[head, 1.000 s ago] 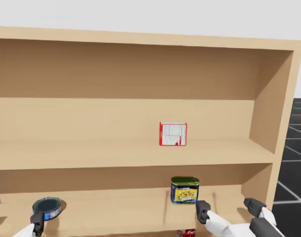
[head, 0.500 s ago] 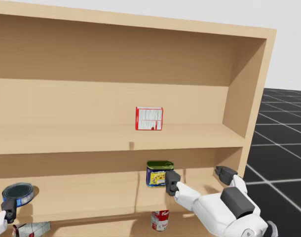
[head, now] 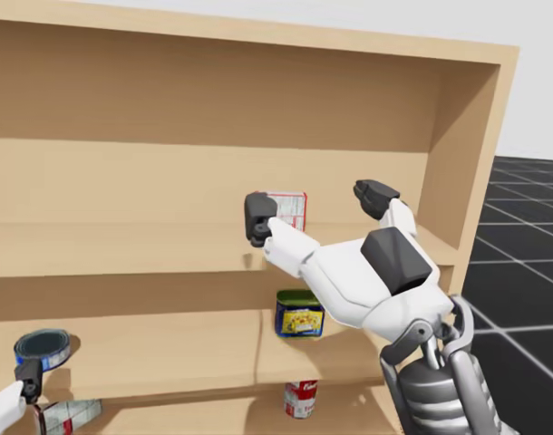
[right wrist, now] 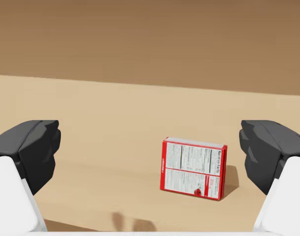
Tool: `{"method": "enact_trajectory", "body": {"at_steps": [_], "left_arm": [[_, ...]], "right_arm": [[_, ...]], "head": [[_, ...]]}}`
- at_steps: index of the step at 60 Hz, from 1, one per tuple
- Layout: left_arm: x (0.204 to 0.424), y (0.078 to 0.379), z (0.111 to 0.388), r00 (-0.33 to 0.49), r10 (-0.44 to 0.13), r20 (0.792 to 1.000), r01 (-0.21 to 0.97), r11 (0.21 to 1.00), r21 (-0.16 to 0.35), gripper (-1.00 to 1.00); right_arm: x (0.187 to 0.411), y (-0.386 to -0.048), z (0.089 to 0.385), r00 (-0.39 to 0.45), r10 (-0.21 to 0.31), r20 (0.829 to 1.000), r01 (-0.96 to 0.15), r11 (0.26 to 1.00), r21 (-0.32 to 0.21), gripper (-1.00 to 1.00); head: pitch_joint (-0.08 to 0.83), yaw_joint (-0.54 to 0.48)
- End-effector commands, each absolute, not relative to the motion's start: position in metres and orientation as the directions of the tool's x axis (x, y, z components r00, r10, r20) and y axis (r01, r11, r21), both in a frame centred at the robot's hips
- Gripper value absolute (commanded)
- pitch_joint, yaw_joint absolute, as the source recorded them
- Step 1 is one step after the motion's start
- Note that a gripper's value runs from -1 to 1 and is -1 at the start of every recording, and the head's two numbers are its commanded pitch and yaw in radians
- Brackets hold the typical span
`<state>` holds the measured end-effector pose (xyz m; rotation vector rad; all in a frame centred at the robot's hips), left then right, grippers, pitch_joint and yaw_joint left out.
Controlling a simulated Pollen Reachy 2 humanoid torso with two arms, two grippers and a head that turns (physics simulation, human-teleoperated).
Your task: Look through the shelves, find the gelatin box, and take it.
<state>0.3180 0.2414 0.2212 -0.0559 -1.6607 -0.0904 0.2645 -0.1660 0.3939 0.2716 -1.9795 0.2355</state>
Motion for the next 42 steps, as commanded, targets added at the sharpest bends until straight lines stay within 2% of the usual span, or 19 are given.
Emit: {"method": "enact_trajectory", "body": {"at_steps": [1, 14, 19, 23, 29, 42], "left_arm": [[0.318, 0.241, 0.221, -0.086, -0.017, 0.996, 0.093, 0.995, 0.025, -1.0], [0.318, 0.242, 0.222, -0.086, -0.01, 0.996, 0.097, 0.995, 0.019, -1.0], [0.318, 0.242, 0.222, -0.085, -0.01, 0.996, 0.097, 0.995, 0.018, -1.0], [0.318, 0.242, 0.222, -0.086, -0.009, 0.996, 0.097, 0.995, 0.018, -1.0], [0.318, 0.242, 0.223, -0.087, -0.006, 0.996, 0.097, 0.995, 0.015, -1.0], [0.317, 0.242, 0.224, -0.089, -0.001, 0.996, 0.099, 0.995, 0.01, -1.0]], "right_arm": [[0.29, -0.156, 0.402, -0.104, -0.026, 0.994, -0.207, 0.978, 0.004, -1.0], [0.332, -0.149, 0.396, -0.003, -0.031, 1.0, -0.17, 0.985, 0.03, -1.0], [0.347, -0.148, 0.391, 0.068, -0.05, 0.996, -0.148, 0.987, 0.059, -1.0], [0.355, -0.147, 0.389, 0.094, -0.051, 0.994, -0.126, 0.99, 0.063, -1.0], [0.365, -0.144, 0.387, 0.1, -0.024, 0.995, -0.074, 0.997, 0.031, -1.0], [0.388, -0.14, 0.383, 0.157, -0.007, 0.988, -0.028, 1.0, 0.011, -1.0]], "head": [[0.17, -0.21], [0.182, -0.21], [0.188, -0.21], [0.191, -0.22], [0.195, -0.22], [0.203, -0.22]]}}
